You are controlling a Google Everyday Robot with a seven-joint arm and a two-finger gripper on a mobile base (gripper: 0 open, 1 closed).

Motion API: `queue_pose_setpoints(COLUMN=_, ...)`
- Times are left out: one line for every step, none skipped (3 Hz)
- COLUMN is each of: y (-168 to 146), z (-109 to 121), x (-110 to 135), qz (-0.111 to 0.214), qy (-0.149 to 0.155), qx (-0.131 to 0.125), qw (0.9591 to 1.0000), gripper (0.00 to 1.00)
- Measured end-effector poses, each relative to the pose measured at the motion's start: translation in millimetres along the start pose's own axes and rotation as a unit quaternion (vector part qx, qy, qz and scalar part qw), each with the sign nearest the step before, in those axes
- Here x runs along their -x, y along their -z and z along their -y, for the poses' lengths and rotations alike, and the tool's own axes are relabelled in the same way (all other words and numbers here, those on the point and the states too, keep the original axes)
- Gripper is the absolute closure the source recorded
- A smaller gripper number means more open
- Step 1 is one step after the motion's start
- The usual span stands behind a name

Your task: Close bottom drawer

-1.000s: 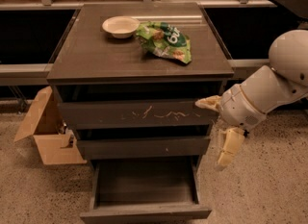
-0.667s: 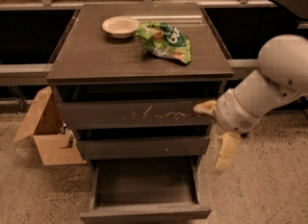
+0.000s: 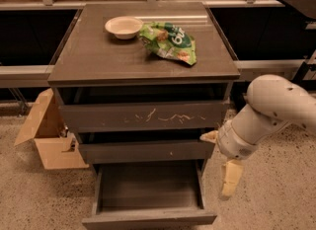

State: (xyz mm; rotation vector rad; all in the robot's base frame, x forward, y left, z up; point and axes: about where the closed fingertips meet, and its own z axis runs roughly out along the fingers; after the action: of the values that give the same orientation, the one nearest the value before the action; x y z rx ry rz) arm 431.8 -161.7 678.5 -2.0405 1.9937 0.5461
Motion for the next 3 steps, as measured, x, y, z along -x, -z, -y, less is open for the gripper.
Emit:
queue_pose_setpoints(y=-53, z=-1, x=-27, qz=0.022, qy=0.009, qx=0.023, qw=0.9995, gripper=0.00)
queue_pose_setpoints(y=-89, z=2, x=-44, qz=0.052, qy=0.015, qx=0.034, qw=0.9980, gripper=0.00)
queue_pose_setpoints(y=-117, z=3, x=-50, qz=0.090, qy=0.012, qx=0.044, qw=0.9949, gripper=0.00)
